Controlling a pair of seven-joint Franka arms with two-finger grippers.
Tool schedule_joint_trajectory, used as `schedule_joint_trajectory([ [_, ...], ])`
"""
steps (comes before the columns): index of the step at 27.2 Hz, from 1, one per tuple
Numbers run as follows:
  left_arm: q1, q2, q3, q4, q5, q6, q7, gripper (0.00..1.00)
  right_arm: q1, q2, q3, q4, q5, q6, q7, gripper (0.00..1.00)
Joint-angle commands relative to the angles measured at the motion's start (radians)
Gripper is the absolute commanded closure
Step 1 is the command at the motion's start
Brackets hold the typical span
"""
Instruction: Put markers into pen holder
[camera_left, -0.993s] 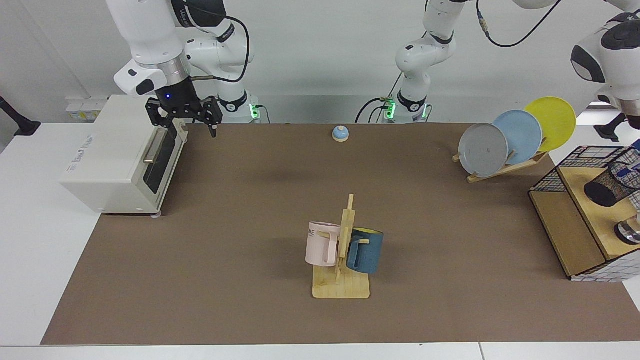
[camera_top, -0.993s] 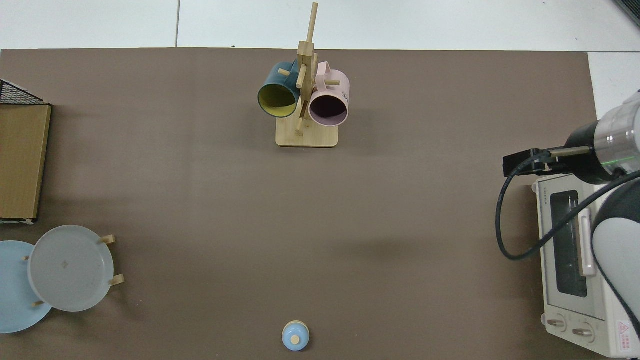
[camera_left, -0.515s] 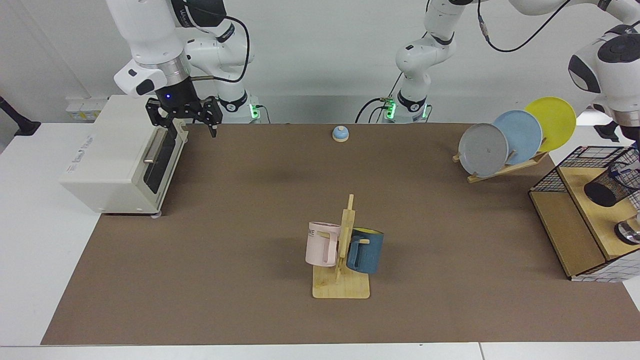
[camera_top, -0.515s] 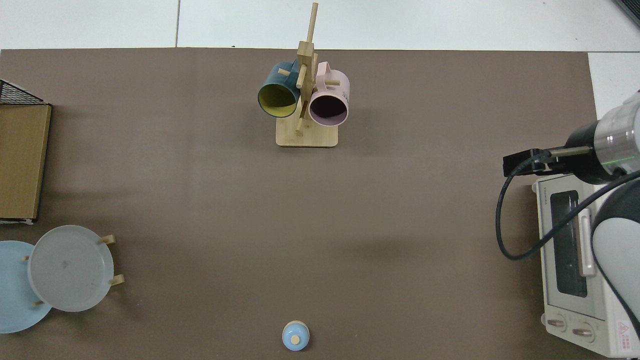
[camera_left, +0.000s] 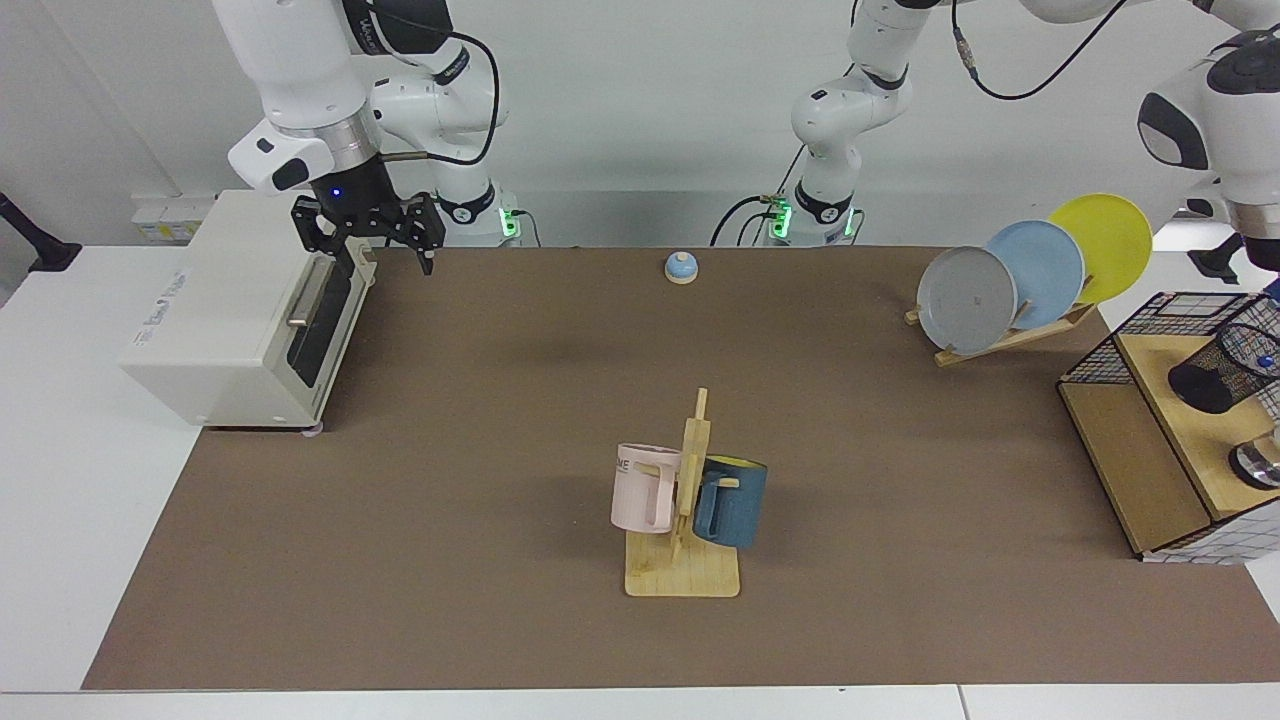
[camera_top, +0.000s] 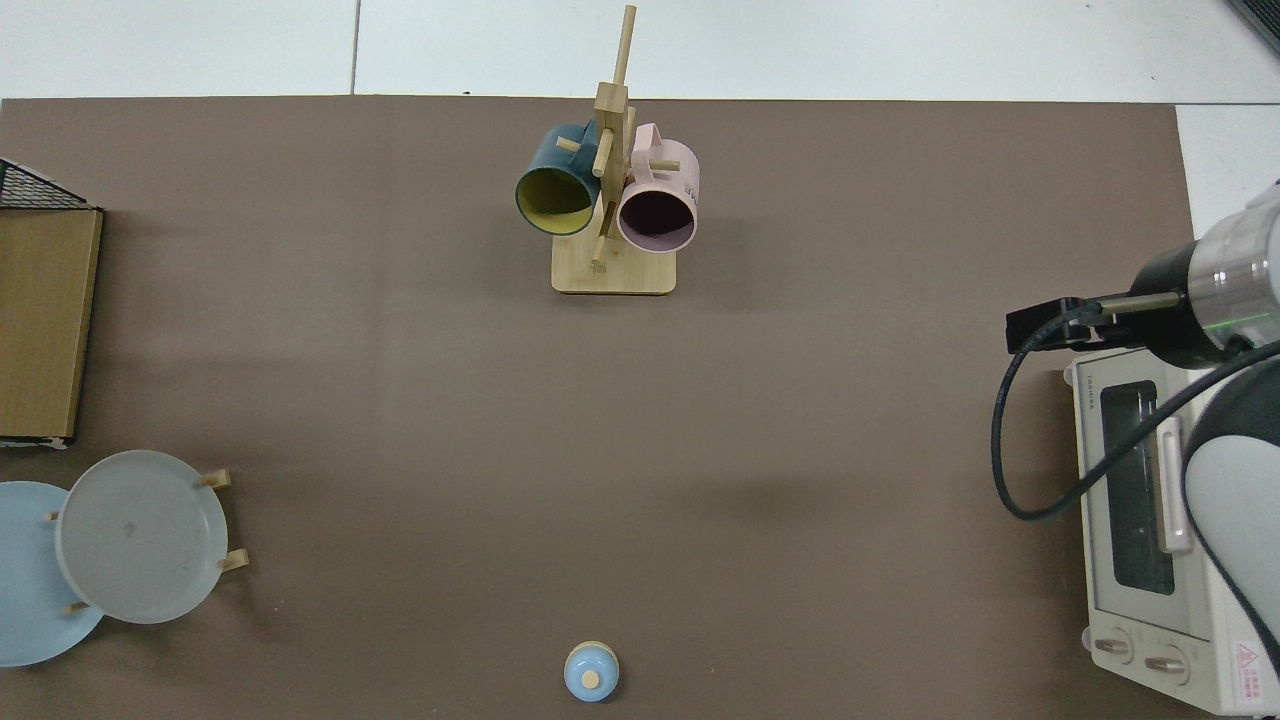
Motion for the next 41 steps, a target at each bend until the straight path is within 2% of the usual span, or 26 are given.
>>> schedule_joint_trajectory([
  [1,-0.007,-0.007,-0.025,0.020,-0.120,-0.087,-0.223,0.00,-0.019,-0.013,0.007,-0.009,0.026,-0.013,-0.034,0.00],
  [7,-0.010,-0.011,-0.096,0.008,-0.264,-0.156,-0.593,0.00,-0.019,-0.013,0.007,-0.009,0.026,-0.013,-0.034,0.00],
  [11,-0.013,-0.014,-0.153,0.003,-0.303,-0.222,-0.800,0.00,-0.019,-0.013,0.007,-0.009,0.026,-0.013,-0.034,0.00],
  [15,-0.014,-0.028,-0.217,-0.015,-0.385,-0.314,-1.166,0.00,-0.019,-0.013,0.007,-0.009,0.026,-0.013,-0.034,0.00],
  [20,-0.013,-0.037,-0.311,-0.019,-0.438,-0.435,-1.572,0.00,-0.019,-0.013,0.007,-0.009,0.026,-0.013,-0.034,0.00],
  [26,-0.013,-0.037,-0.398,-0.020,-0.475,-0.461,-1.909,0.00,-0.019,-0.013,0.007,-0.009,0.026,-0.013,-0.034,0.00],
  [31,-0.014,-0.039,-0.418,-0.020,-0.568,-0.476,-2.100,0.00,-0.019,-0.013,0.007,-0.009,0.026,-0.013,-0.034,0.00],
  [34,-0.020,-0.044,-0.438,-0.012,-0.585,-0.501,-2.201,0.00,-0.019,-0.013,0.007,-0.009,0.026,-0.013,-0.034,0.00],
  [41,-0.019,-0.047,-0.449,-0.008,-0.588,-0.507,-2.217,0.00,-0.019,-0.013,0.007,-0.009,0.026,-0.013,-0.034,0.00],
])
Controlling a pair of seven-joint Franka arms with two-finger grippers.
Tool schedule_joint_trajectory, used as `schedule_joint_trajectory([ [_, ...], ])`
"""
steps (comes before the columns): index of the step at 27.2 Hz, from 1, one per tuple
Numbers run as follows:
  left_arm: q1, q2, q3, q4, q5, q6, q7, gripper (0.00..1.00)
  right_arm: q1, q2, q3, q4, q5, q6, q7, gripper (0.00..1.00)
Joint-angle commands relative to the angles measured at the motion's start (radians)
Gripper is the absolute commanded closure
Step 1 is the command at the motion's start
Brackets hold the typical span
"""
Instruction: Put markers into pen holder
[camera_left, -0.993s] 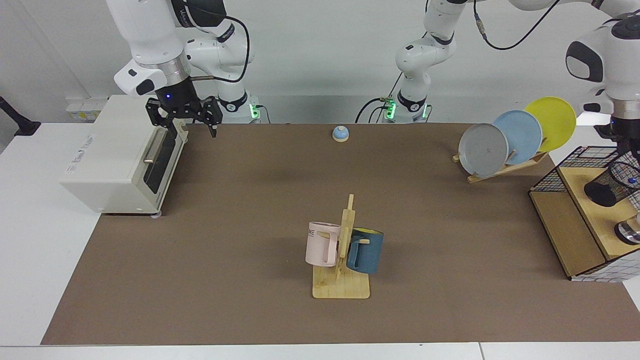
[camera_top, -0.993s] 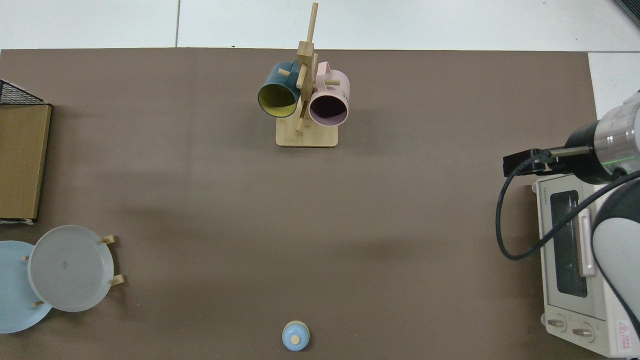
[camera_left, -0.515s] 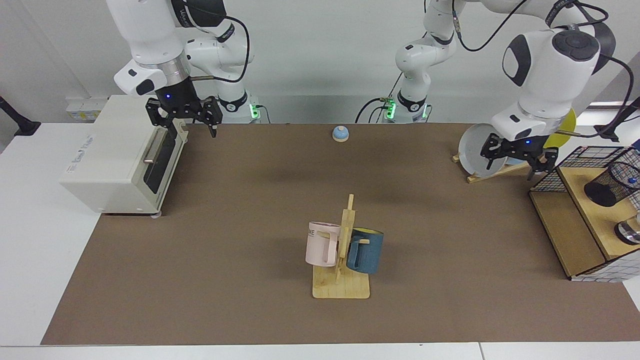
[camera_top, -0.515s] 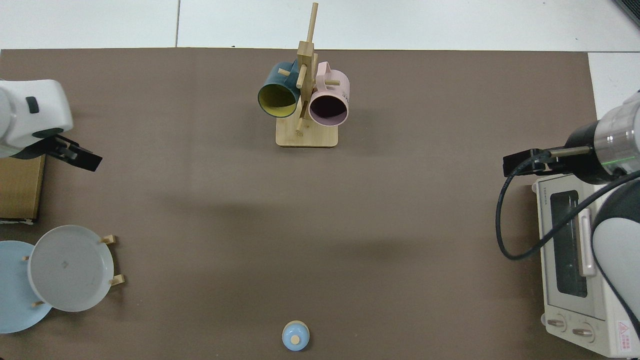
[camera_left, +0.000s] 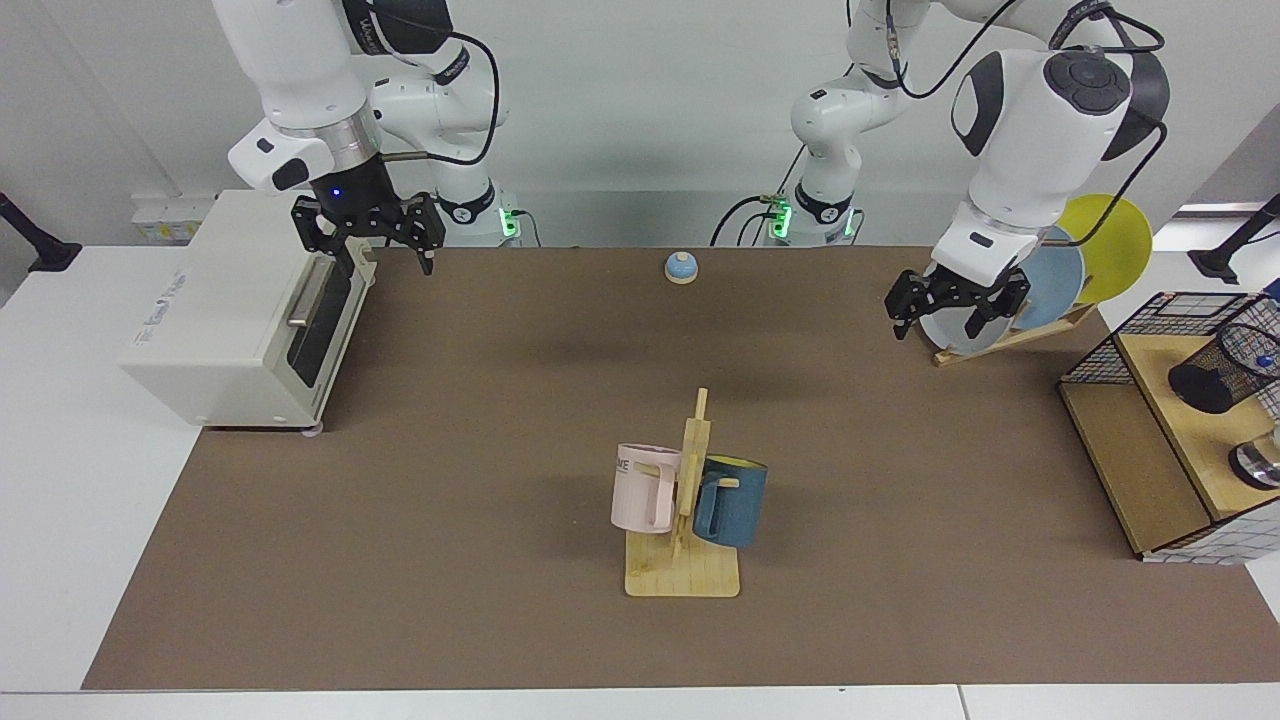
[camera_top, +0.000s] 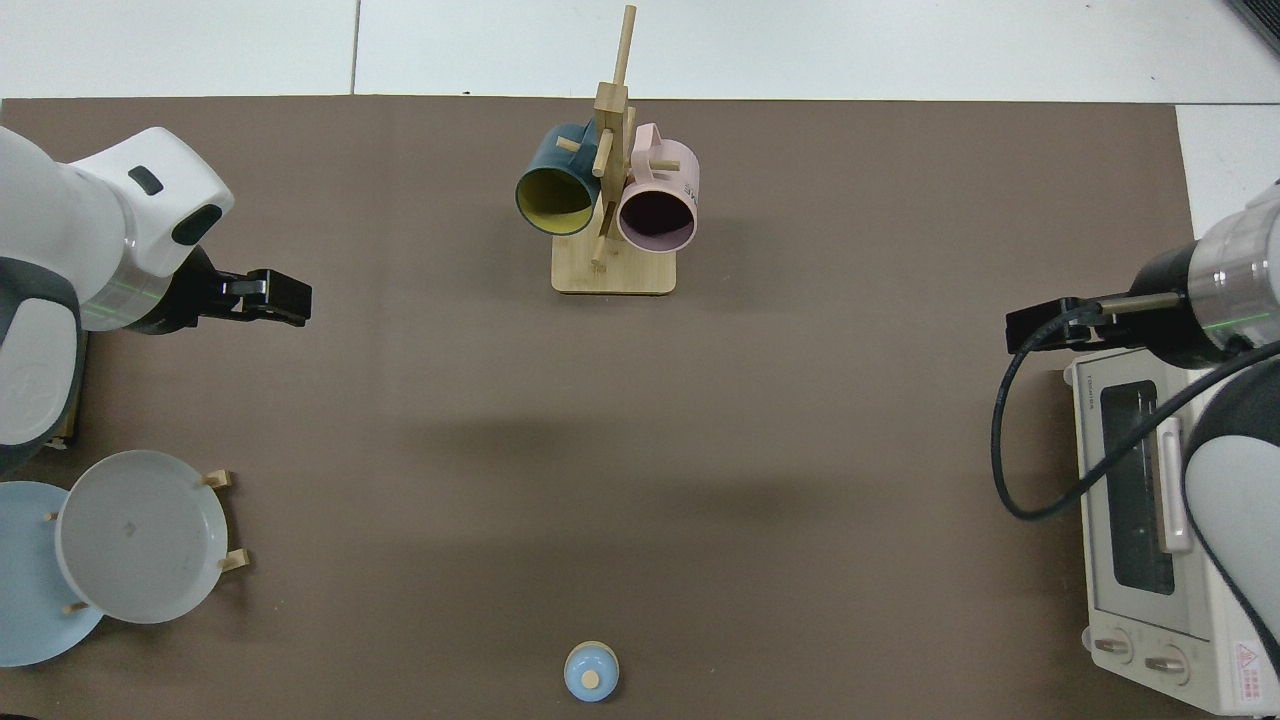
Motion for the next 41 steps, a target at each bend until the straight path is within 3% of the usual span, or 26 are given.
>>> schedule_joint_trajectory([
  [1,-0.006,-0.023,0.008,-0.009,-0.020,-0.025,-0.020,0.00,-0.019,-0.013,0.007,-0.009,0.026,-0.013,-0.034,0.00],
  [13,0.009,-0.023,0.030,0.000,0.000,-0.032,-0.008,0.00,-0.019,-0.013,0.007,-0.009,0.026,-0.013,-0.034,0.00],
  [18,-0.014,-0.022,0.059,0.000,0.000,-0.026,-0.003,0.00,-0.019,-0.013,0.007,-0.009,0.026,-0.013,-0.034,0.00],
  [28,-0.248,-0.065,0.302,0.003,-0.024,-0.018,-0.003,0.00,-0.019,-0.013,0.007,-0.009,0.026,-0.013,-0.034,0.00],
  [34,-0.435,-0.092,0.500,-0.004,-0.043,-0.018,-0.002,0.00,-0.019,-0.013,0.007,-0.009,0.026,-0.013,-0.034,0.00],
  [41,-0.446,-0.111,0.525,-0.004,-0.067,-0.032,0.015,0.00,-0.019,-0.013,0.007,-0.009,0.026,-0.013,-0.034,0.00],
])
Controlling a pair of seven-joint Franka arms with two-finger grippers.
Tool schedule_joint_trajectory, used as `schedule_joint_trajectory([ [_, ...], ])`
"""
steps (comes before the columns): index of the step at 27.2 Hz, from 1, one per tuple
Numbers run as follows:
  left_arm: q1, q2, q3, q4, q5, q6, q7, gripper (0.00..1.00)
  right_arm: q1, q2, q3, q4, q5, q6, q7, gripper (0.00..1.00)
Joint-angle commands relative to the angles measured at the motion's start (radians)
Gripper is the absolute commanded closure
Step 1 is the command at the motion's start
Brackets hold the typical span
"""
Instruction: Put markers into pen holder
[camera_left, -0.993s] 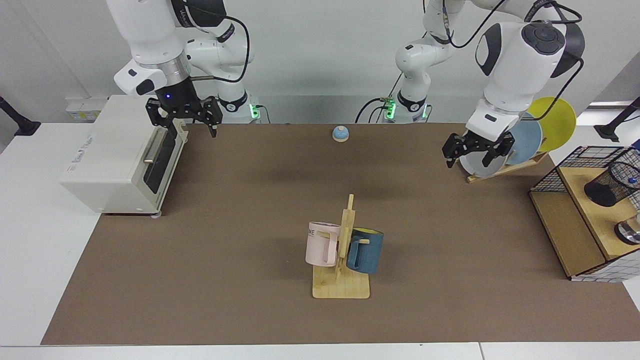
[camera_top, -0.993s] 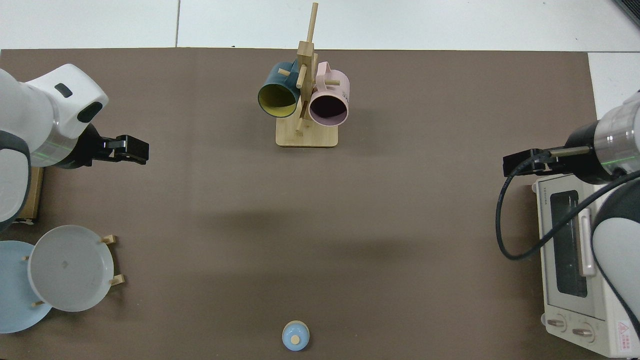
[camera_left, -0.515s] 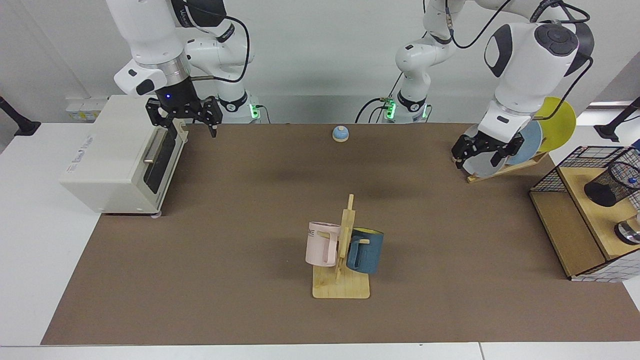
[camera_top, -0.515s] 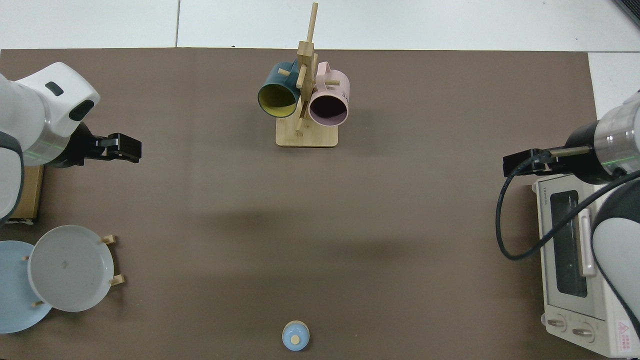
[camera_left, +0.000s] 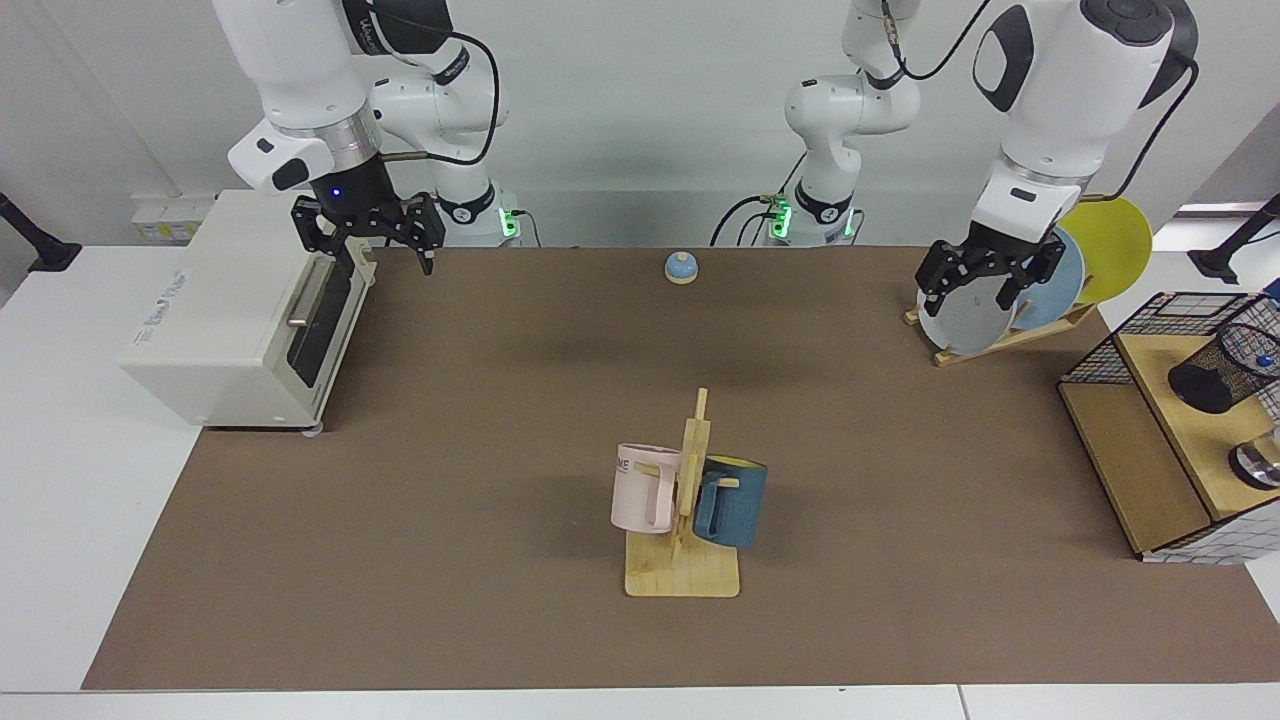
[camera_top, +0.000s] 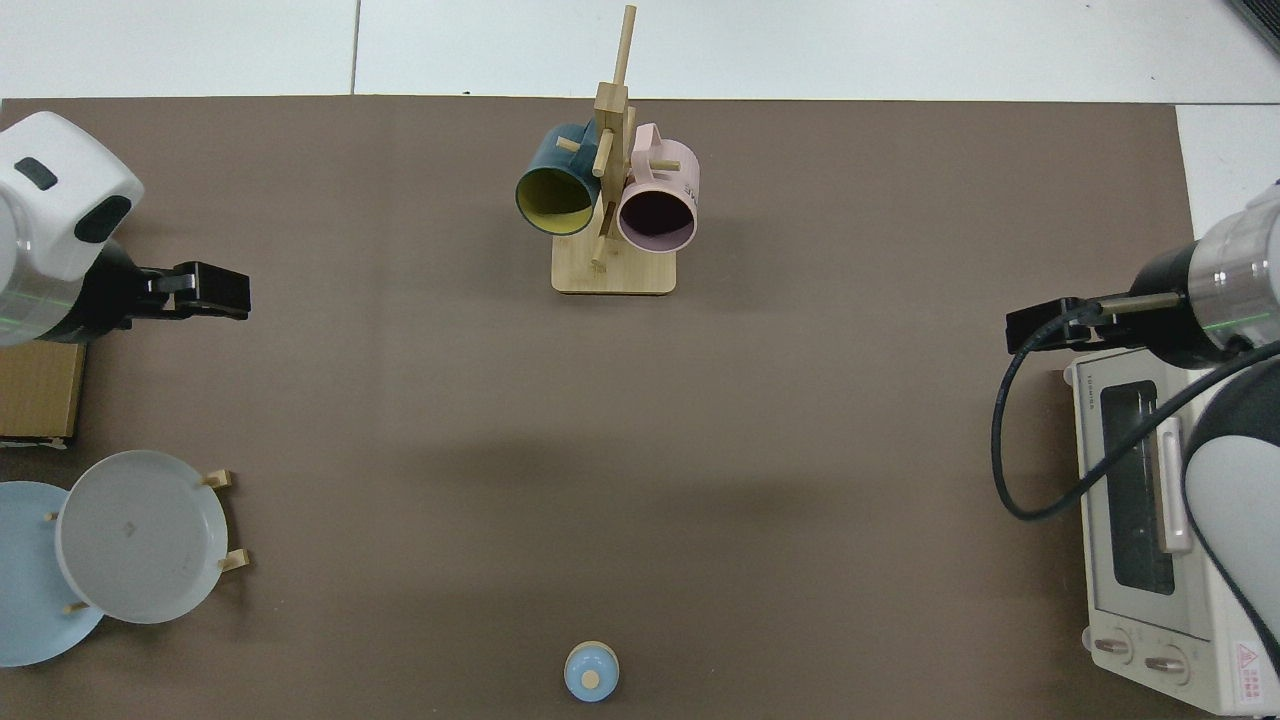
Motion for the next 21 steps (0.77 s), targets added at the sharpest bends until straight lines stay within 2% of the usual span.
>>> schedule_joint_trajectory([
  [1,-0.025,-0.029,0.026,-0.014,-0.027,-0.017,0.018,0.00,-0.019,-0.013,0.007,-0.009,0.025,-0.013,-0.034,0.00],
  [21,-0.030,-0.039,0.032,-0.017,-0.021,-0.028,0.043,0.00,-0.019,-0.013,0.007,-0.009,0.025,-0.013,-0.034,0.00],
])
